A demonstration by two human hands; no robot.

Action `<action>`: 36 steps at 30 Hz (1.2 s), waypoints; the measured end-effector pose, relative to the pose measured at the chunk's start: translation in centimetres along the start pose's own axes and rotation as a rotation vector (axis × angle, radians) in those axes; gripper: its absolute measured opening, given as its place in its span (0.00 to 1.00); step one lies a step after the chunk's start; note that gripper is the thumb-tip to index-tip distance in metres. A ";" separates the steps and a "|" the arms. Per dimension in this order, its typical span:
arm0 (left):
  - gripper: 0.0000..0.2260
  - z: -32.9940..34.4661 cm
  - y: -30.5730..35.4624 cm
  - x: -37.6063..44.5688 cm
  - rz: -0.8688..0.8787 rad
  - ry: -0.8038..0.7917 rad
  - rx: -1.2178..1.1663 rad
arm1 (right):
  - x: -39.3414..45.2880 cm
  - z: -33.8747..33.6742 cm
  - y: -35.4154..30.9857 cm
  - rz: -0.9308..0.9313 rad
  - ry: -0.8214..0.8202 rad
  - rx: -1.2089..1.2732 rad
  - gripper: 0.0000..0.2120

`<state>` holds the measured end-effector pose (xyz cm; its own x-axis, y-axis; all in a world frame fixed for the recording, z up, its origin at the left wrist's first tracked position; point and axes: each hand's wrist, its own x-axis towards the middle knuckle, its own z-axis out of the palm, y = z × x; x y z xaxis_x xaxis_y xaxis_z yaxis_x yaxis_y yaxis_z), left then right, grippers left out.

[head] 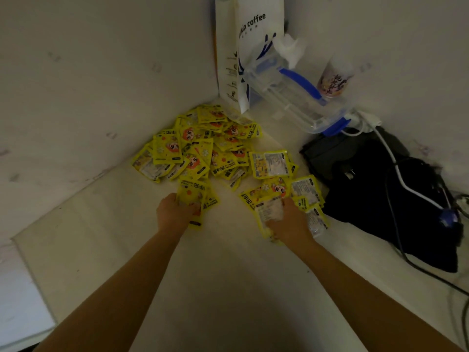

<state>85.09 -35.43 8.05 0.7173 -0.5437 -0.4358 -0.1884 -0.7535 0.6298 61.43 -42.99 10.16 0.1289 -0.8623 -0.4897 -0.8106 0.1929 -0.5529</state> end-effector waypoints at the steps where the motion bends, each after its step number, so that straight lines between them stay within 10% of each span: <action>1: 0.13 0.0 0.3 0.3 -0.044 -0.005 -0.073 | 0.6 -0.5 -0.5 0.008 0.013 0.007 0.28; 23: 0.28 4.4 4.5 2.8 -0.408 0.022 -0.121 | 8.2 -0.6 -3.2 0.369 0.059 -0.024 0.43; 36: 0.21 4.8 4.8 2.1 -0.441 0.065 -0.279 | 8.2 -1.3 -2.9 0.358 0.070 0.191 0.31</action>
<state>82.46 -41.97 7.10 0.7297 -0.1665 -0.6631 0.3201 -0.7738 0.5466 64.13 -51.20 8.64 -0.1864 -0.7535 -0.6305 -0.6756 0.5642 -0.4745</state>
